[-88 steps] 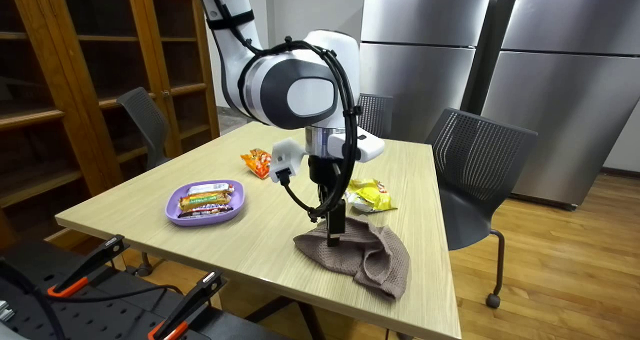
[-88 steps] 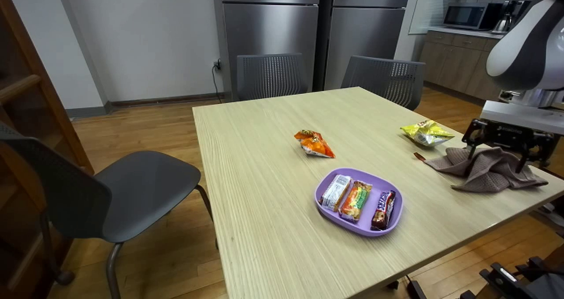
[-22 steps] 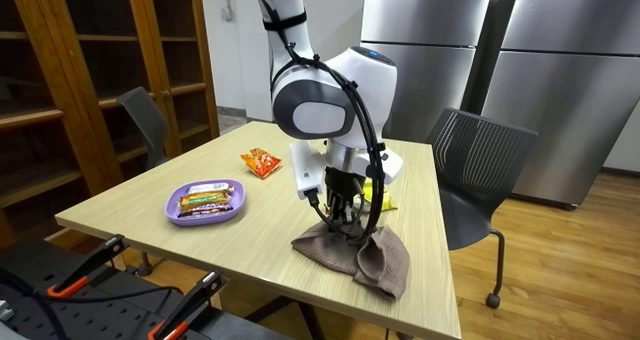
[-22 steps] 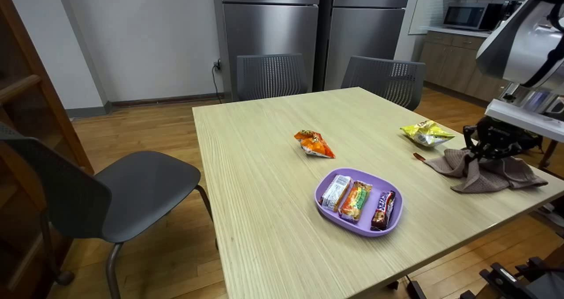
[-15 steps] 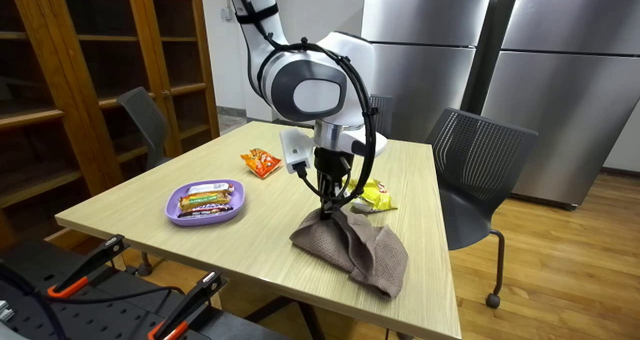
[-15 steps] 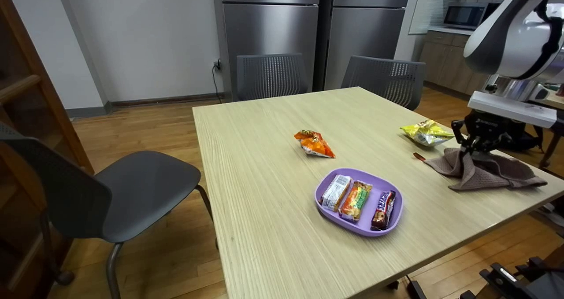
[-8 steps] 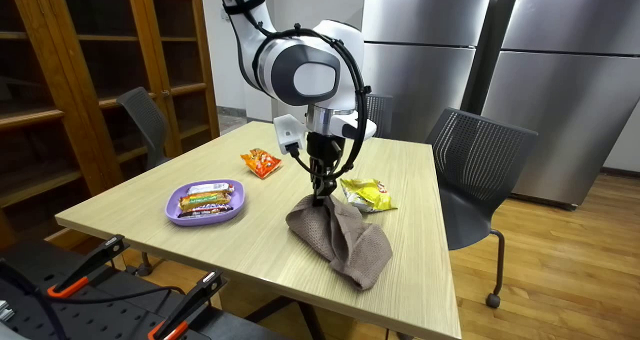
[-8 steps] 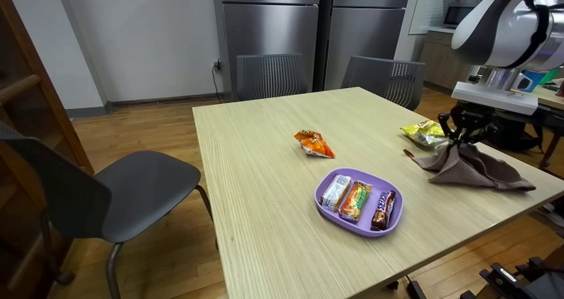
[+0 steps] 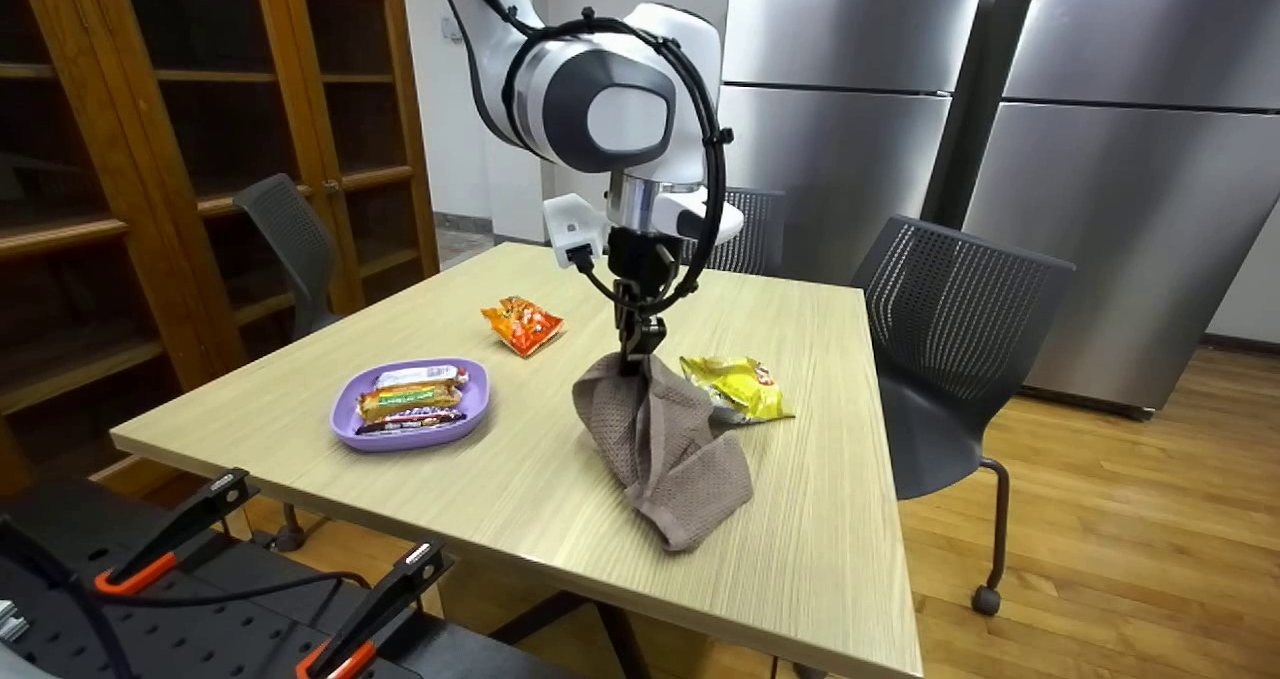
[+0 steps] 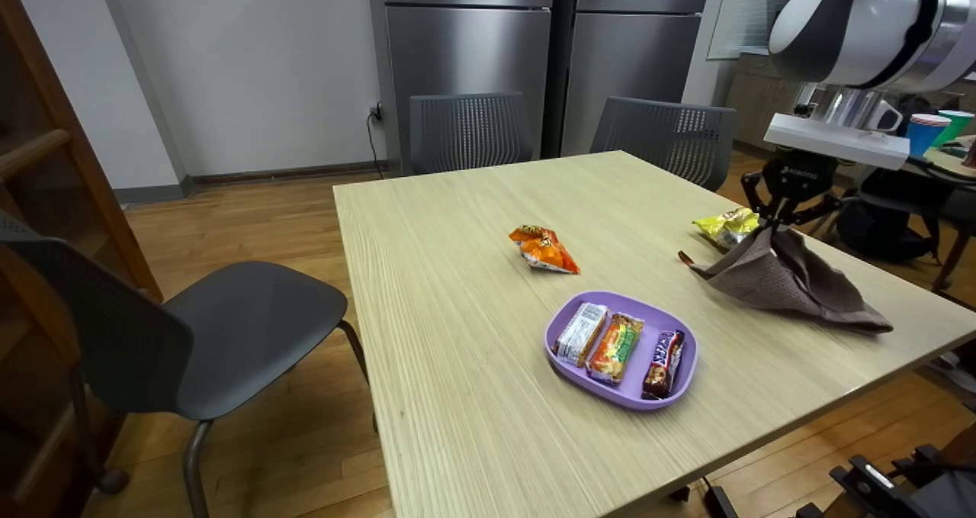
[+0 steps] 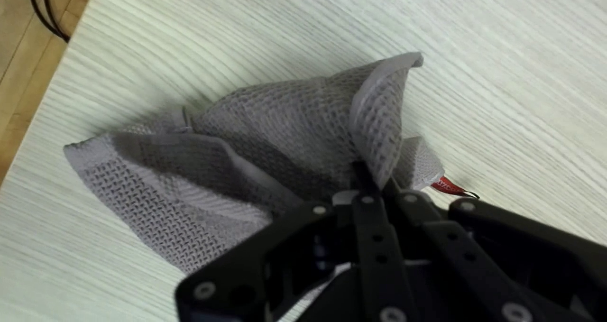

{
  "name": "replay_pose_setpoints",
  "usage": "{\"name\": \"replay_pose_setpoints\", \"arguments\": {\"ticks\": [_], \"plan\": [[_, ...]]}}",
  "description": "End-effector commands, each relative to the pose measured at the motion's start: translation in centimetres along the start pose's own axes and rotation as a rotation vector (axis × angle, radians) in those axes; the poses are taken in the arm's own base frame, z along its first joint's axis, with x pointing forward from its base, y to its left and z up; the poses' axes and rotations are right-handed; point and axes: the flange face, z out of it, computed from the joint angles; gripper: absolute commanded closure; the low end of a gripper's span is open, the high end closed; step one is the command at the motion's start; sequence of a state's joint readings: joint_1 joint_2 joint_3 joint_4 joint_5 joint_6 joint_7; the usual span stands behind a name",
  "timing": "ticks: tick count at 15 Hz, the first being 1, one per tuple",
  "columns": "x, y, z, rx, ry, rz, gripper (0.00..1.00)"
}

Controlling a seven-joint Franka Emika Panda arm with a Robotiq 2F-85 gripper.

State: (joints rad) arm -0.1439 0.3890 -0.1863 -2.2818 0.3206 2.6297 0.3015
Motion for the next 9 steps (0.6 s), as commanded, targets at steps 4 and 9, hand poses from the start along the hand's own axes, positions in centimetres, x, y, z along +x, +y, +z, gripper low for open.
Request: {"name": "replay_pose_setpoints", "arguments": {"ticks": [4,9], "plan": [[-0.9,-2.8,-3.0,0.016,-0.017,-0.005,0.99],[-1.4,-4.7,-4.1,0.036,-0.022,-0.008,0.99]]}}
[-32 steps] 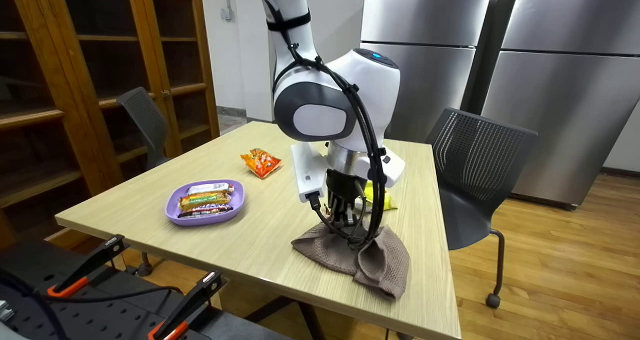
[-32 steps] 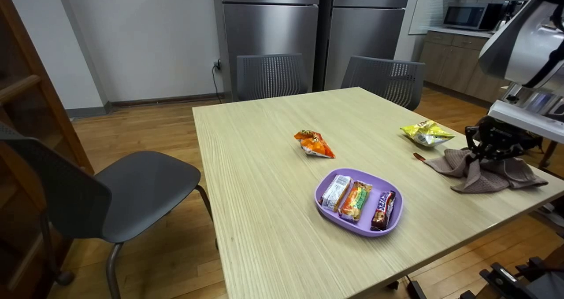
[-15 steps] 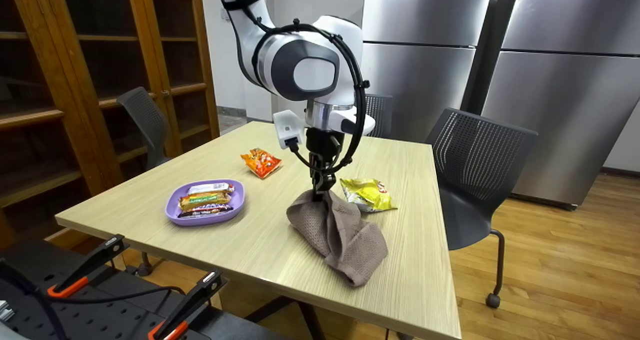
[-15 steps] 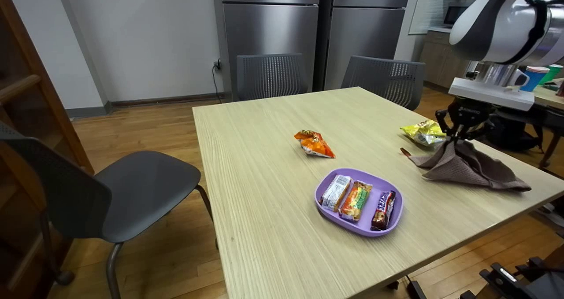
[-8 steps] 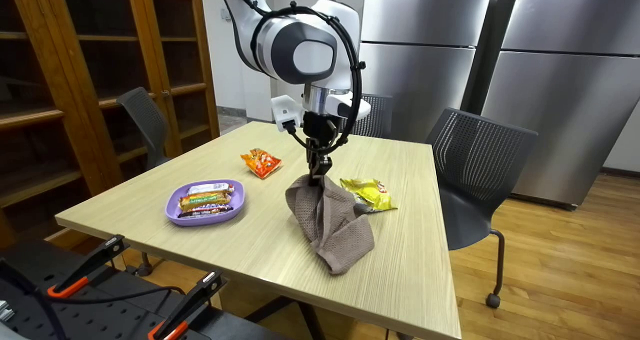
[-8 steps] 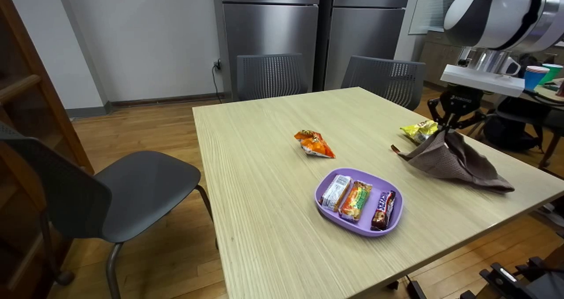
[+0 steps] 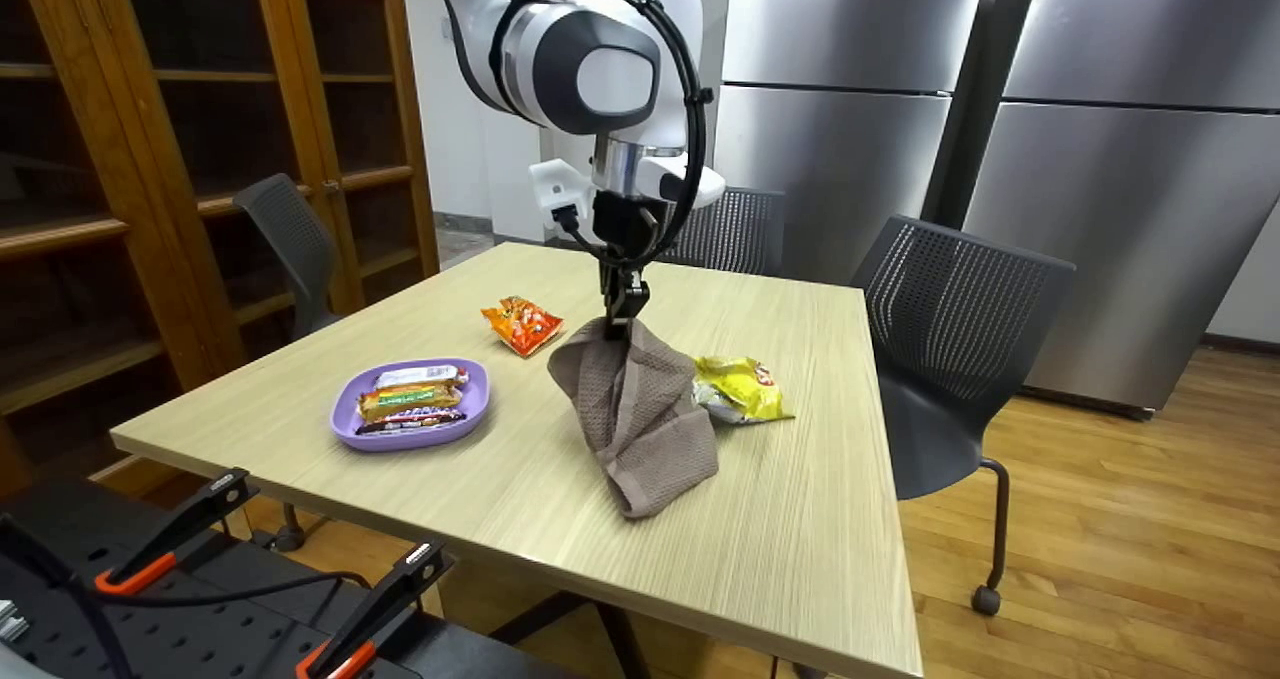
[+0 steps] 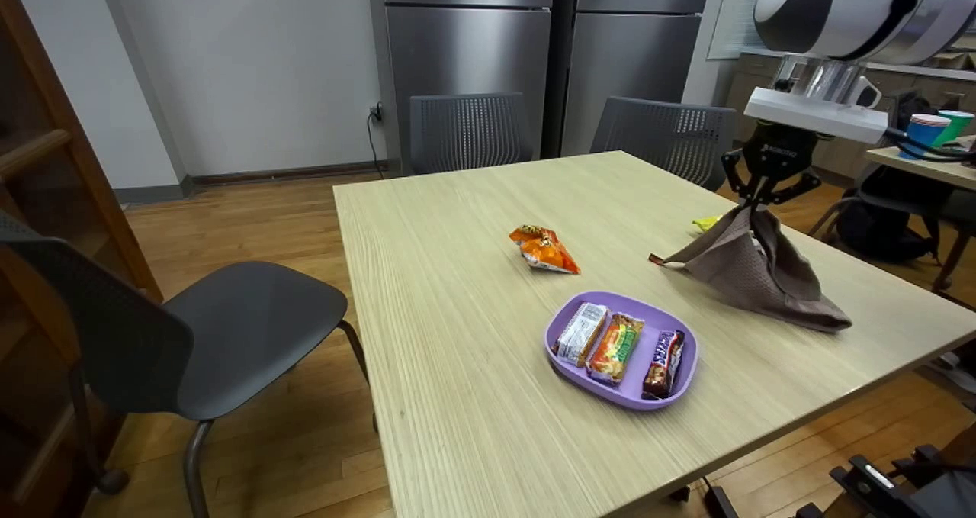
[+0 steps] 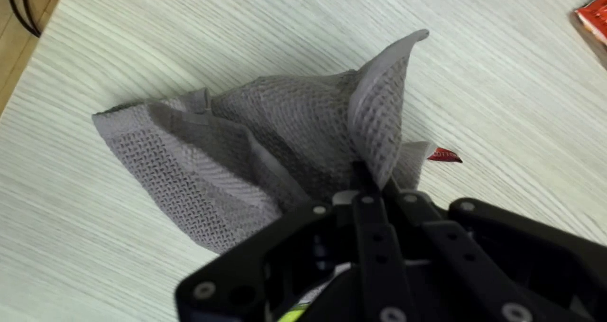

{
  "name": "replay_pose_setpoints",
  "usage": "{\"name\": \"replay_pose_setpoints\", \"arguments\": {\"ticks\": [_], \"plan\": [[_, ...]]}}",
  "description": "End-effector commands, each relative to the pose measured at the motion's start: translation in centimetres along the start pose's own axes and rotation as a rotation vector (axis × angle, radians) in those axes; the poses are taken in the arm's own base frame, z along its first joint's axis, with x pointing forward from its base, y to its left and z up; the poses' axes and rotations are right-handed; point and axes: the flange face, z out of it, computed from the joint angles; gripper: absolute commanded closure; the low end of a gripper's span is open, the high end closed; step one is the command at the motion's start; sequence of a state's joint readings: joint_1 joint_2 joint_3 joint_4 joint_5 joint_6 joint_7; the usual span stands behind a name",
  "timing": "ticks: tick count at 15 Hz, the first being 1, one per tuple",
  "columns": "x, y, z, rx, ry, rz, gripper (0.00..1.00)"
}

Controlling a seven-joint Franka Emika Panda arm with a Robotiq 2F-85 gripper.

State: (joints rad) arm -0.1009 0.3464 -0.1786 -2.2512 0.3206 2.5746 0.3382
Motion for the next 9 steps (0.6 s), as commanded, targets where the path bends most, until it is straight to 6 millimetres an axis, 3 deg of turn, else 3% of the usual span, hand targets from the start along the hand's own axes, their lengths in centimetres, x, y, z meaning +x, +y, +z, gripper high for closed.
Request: {"name": "replay_pose_setpoints", "arguments": {"ticks": [1,9], "plan": [[-0.6,-1.7,-1.6,0.012,-0.02,0.015,0.99],[-1.8,-5.8,-2.0,0.024,-0.026,-0.004,0.99]]}}
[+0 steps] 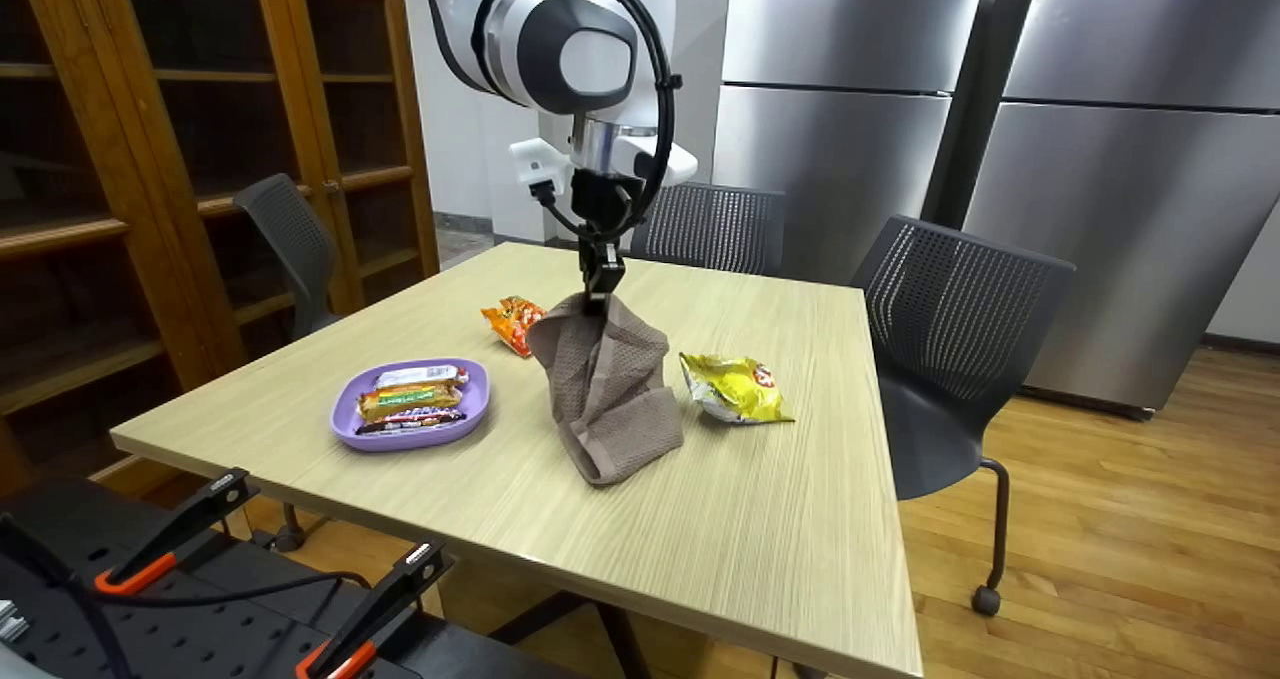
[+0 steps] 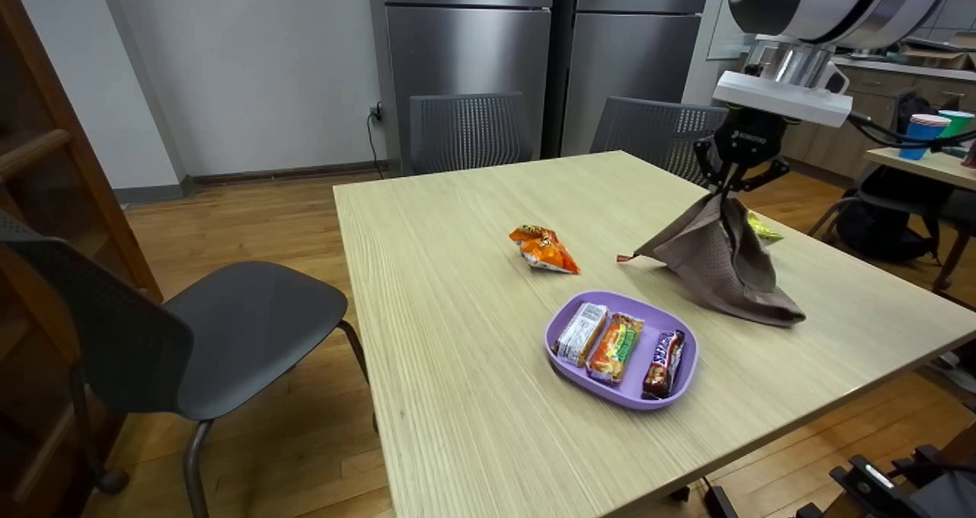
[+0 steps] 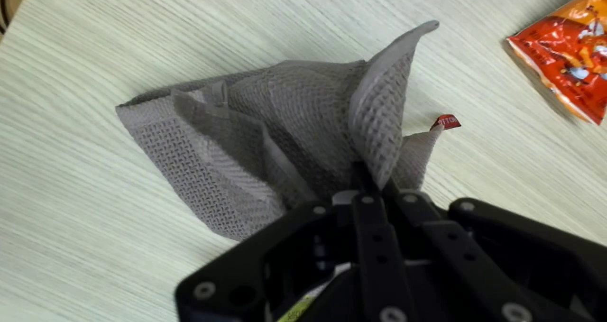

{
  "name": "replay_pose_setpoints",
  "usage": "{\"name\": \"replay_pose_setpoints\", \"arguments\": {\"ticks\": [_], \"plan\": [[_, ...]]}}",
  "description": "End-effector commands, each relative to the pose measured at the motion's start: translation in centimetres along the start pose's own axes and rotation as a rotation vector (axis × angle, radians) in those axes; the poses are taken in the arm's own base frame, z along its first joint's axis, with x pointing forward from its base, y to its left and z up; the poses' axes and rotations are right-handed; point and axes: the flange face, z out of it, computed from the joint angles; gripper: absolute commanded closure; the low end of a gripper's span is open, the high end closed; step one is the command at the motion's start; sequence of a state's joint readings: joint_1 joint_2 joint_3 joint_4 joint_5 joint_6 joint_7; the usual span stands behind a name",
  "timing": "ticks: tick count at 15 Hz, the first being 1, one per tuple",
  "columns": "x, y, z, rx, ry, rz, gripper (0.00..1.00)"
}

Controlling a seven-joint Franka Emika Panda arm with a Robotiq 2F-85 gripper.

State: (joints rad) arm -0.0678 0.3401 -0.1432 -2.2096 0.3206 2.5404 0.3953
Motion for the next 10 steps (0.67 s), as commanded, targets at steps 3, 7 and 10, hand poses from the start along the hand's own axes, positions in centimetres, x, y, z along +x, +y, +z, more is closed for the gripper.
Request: {"name": "replay_pose_setpoints", "arguments": {"ticks": [3,7,10], "plan": [[-0.9,-3.4,-1.1,0.01,-0.014,0.002,0.99],[-2.2,-5.3,-1.2,0.009,-0.013,-0.035,0.99],[-3.4,-6.3,-1.1,-0.006,-0.032,-0.084,0.99]]}}
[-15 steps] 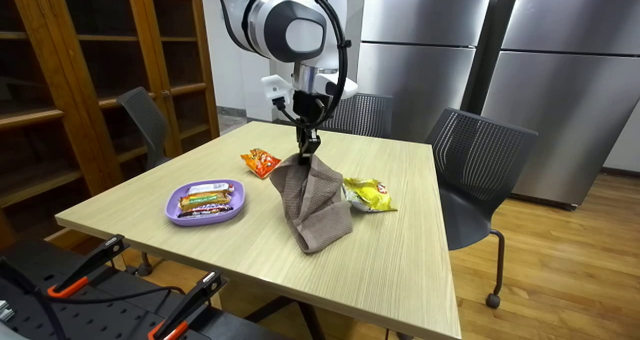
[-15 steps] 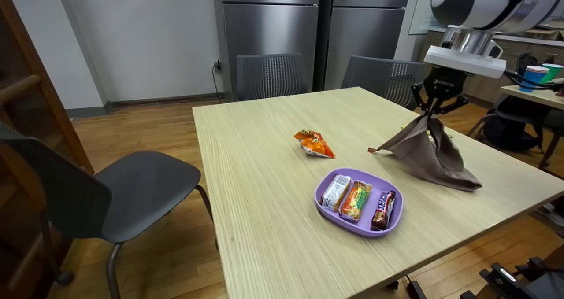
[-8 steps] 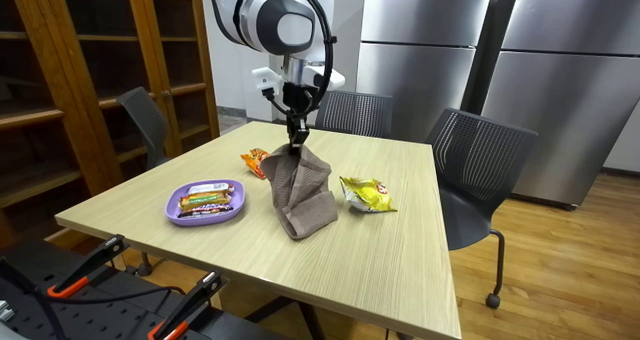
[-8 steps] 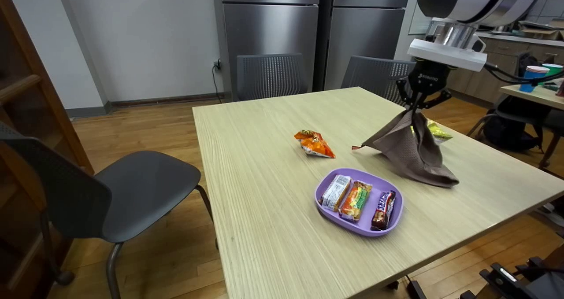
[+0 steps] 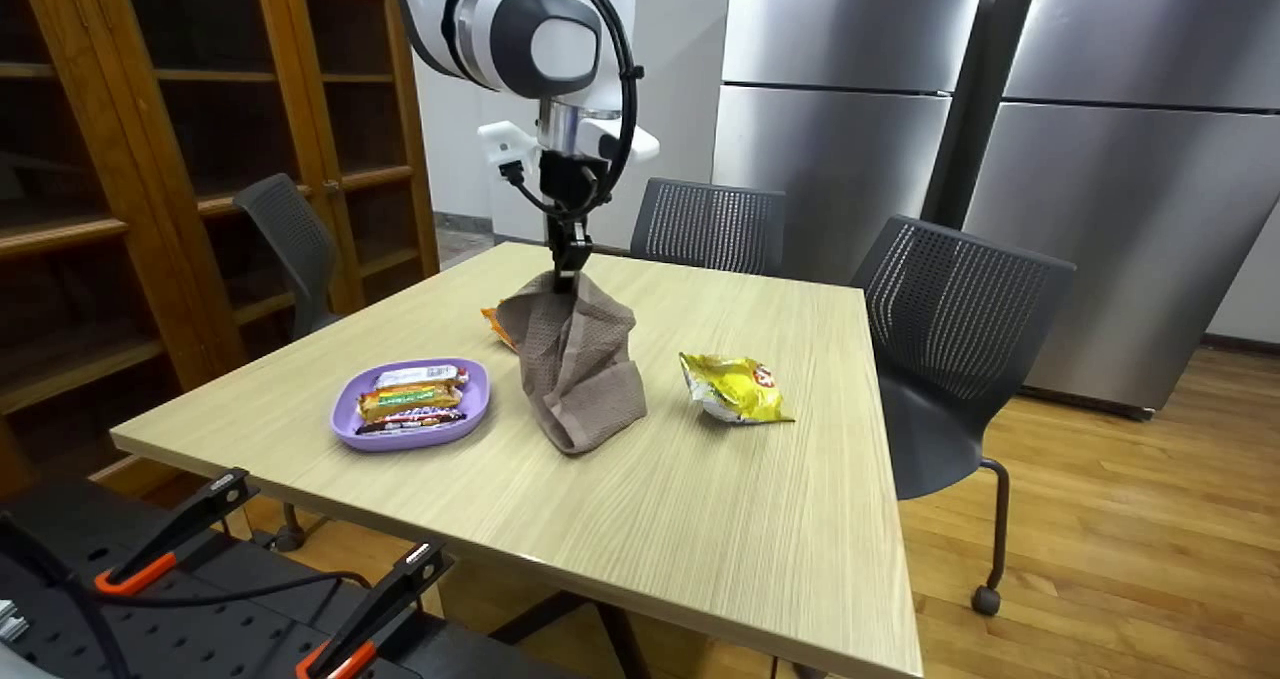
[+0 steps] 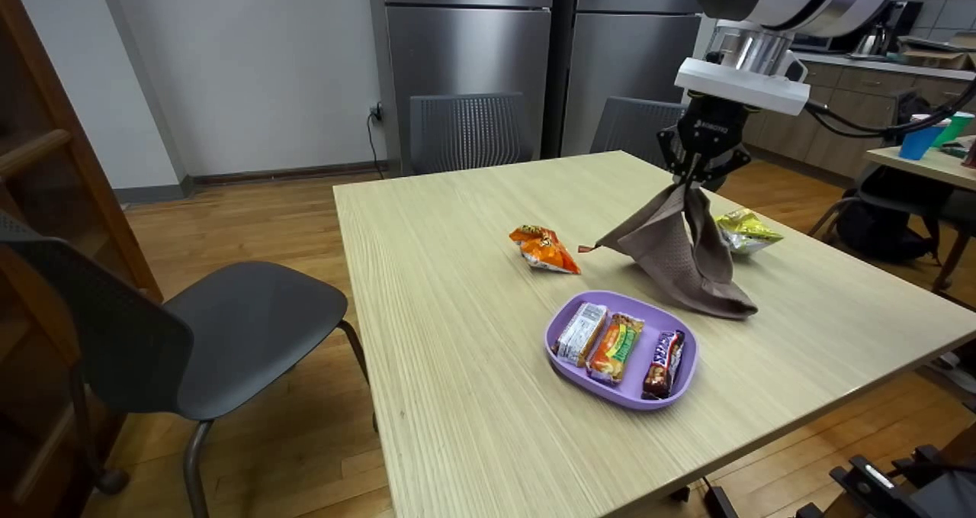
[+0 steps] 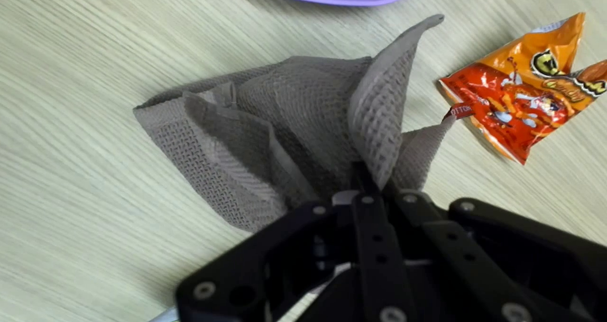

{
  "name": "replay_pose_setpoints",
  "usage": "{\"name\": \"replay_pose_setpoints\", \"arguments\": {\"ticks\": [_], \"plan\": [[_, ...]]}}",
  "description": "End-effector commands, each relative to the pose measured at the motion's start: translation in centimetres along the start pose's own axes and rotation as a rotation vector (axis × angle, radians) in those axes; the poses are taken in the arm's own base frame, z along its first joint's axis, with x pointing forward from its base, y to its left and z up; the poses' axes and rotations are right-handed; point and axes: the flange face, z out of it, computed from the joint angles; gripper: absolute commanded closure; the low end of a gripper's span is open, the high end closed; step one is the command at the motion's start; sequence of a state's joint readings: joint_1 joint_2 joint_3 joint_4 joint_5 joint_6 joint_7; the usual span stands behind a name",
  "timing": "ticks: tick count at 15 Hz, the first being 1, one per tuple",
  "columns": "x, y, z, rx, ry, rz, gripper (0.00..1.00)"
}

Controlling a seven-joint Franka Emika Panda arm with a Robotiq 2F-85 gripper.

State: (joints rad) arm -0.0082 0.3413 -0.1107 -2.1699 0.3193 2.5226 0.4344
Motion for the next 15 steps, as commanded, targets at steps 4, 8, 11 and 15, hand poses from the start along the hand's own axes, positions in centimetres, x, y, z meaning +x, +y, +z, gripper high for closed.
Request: {"name": "replay_pose_setpoints", "arguments": {"ticks": [4,8,11,15], "plan": [[-2.4,-2.3,-0.6,-0.066,-0.056,-0.106,0.99],[-3.5,-3.3,-0.7,-0.115,-0.073,-0.175,0.99],[-4.5,-4.2,-0.7,-0.15,-0.081,-0.226,0.99],[-5.7,-5.4,-1.0,-0.177,-0.083,-0.288,0.99]]}}
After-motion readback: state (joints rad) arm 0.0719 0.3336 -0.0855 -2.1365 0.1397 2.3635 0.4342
